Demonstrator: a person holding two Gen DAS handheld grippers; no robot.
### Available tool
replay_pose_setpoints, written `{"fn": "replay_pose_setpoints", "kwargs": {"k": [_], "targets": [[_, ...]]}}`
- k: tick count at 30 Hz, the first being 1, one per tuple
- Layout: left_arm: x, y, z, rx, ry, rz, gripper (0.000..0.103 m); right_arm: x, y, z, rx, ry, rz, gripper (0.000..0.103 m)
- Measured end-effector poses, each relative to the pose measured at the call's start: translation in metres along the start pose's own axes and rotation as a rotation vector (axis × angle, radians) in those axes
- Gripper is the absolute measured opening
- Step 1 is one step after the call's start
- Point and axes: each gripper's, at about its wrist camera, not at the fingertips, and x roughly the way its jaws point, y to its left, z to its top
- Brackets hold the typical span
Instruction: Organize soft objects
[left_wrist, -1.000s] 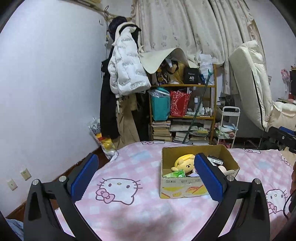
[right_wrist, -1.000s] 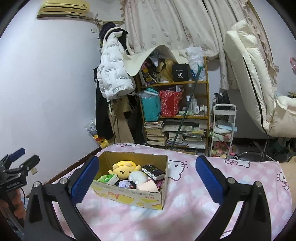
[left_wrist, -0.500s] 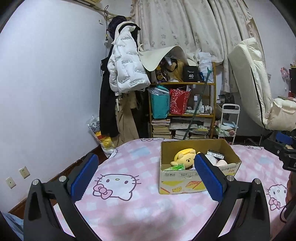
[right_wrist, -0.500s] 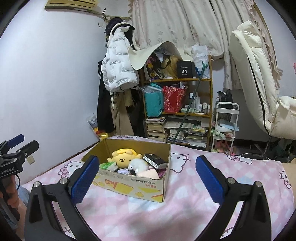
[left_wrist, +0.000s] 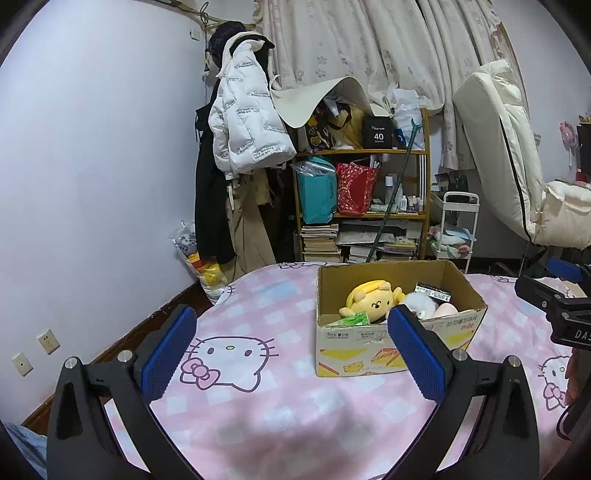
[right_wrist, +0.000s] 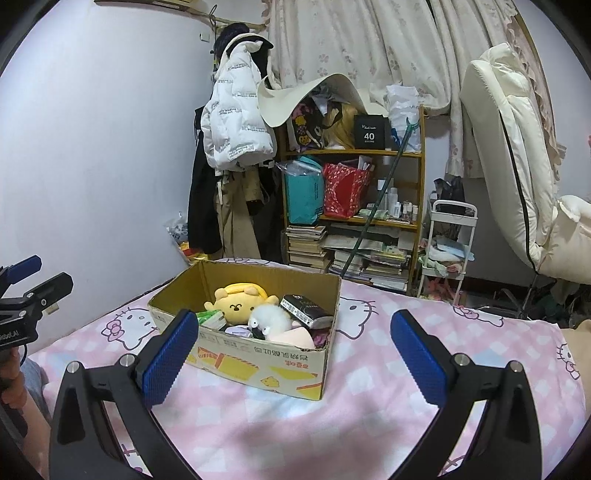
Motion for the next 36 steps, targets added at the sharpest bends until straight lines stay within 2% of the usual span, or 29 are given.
{"fn": "replay_pose_setpoints", "kwargs": {"k": [36], "targets": [[0.0021, -0.0081, -0.0058, 0.032, 0.019, 0.006, 0.102, 0.0001, -0.0098, -0.0028, 0.031, 0.007, -0.014, 0.103]]}}
